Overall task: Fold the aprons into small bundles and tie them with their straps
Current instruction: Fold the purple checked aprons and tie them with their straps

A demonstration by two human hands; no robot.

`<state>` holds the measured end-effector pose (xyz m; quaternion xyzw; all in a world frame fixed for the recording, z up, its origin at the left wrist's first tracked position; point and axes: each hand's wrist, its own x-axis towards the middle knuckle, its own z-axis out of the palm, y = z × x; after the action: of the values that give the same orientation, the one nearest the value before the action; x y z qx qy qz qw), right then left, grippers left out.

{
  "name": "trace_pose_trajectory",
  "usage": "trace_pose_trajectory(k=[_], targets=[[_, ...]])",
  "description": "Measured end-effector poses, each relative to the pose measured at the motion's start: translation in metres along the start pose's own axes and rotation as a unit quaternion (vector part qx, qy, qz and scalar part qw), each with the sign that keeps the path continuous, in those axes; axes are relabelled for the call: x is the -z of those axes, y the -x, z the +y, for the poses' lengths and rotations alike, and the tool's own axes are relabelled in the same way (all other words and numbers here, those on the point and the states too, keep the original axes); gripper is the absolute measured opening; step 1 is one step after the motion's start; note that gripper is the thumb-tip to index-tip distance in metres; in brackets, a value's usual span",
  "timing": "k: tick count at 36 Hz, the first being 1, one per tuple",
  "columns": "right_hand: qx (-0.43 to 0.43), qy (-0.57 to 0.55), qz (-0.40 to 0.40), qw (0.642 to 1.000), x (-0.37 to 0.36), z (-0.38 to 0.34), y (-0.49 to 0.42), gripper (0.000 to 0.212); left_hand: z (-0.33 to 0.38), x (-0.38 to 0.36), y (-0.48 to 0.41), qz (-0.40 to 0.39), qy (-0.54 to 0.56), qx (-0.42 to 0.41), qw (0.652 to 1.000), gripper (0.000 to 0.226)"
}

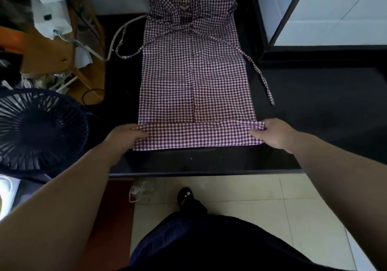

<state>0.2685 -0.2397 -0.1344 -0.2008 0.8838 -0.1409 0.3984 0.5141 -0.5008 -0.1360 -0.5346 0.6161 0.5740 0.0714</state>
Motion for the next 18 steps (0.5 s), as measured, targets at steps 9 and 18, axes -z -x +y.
trace_pose_trajectory(k=[9, 18], targets=[[-0.05, 0.03, 0.112, 0.992, -0.025, -0.003, -0.013, 0.023, -0.019, -0.018, -0.015, 0.193, -0.24, -0.088, 0.947, 0.034], [0.167, 0.214, 0.138, 0.952, -0.027, -0.002, 0.0, 0.042, -0.03, -0.031, -0.012, 0.257, -0.371, -0.281, 0.847, 0.048]])
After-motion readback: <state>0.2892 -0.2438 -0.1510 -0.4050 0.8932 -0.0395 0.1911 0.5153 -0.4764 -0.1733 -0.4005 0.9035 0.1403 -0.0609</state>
